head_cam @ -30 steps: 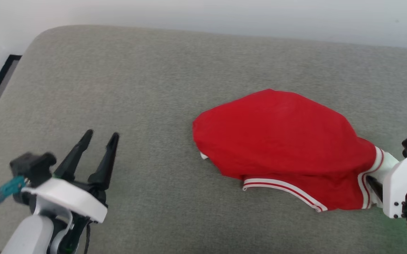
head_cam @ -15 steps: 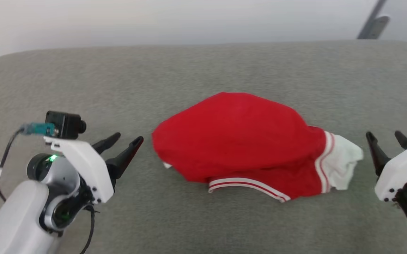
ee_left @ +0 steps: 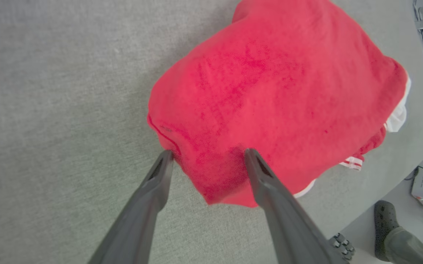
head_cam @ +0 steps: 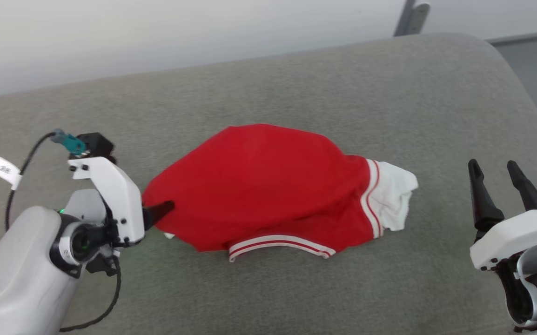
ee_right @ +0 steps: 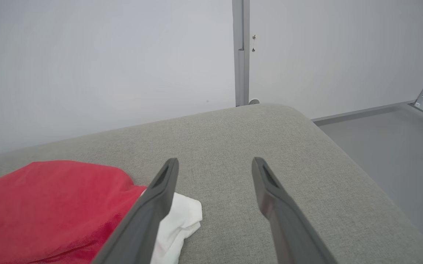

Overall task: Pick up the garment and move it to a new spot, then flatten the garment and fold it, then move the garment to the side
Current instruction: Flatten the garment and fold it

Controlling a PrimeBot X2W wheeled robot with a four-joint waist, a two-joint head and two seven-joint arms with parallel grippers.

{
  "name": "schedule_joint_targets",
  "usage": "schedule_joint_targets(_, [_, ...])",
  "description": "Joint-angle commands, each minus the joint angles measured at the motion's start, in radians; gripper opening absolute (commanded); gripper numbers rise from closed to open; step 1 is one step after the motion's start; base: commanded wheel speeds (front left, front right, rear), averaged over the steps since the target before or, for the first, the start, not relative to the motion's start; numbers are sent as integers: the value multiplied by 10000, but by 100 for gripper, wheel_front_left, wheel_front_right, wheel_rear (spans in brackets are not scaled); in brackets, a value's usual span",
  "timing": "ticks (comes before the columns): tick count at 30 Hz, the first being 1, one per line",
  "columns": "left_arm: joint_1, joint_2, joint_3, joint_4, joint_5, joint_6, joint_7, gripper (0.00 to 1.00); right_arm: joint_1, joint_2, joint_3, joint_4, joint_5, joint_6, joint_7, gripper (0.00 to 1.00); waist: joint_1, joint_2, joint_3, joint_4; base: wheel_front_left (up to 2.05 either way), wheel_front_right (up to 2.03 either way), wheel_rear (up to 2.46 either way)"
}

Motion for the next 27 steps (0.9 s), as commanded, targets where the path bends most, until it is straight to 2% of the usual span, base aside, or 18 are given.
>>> schedule_joint_targets(1, [-169, -82, 51, 181, -127, 127, 175, 100, 91, 64, 55, -41, 60, -7, -69, 100, 0, 0, 92, -248, 0, 0, 0])
schedule_joint_targets(4, [-335, -171, 2, 674, -213, 274, 452, 100, 143, 70, 69, -6, 203, -7, -88, 100, 0, 0, 164, -459, 0, 0, 0])
schedule_joint_targets(5, [-437, -130, -64, 810, -103, 223, 477, 1, 136, 73, 63, 15, 322, -7, -133, 100, 0, 0, 191, -507, 0, 0, 0])
schedule_joint_targets(11, [-651, -256, -50, 1470, -252, 162, 622, 0, 104, 73, 82, 87, 550, -7, -261, 100, 0, 0, 230, -616, 0, 0, 0])
schedule_joint_targets(14, [-803, -49, 1, 1643, -199, 148, 651, 0, 132, 74, 42, 88, 628, -7, -327, 100, 0, 0, 213, -539, 0, 0, 0])
schedule_joint_targets(23, [-756, 1353, 528, 1408, 138, 522, 469, 0, 164, 70, -128, -2, 536, -7, -218, 100, 0, 0, 41, -28, 0, 0, 0])
schedule_joint_targets(27, [-690, 1642, 817, 976, -75, 686, 511, 0, 204, 69, -135, -16, 527, -7, -156, 100, 0, 0, -28, 152, 0, 0, 0])
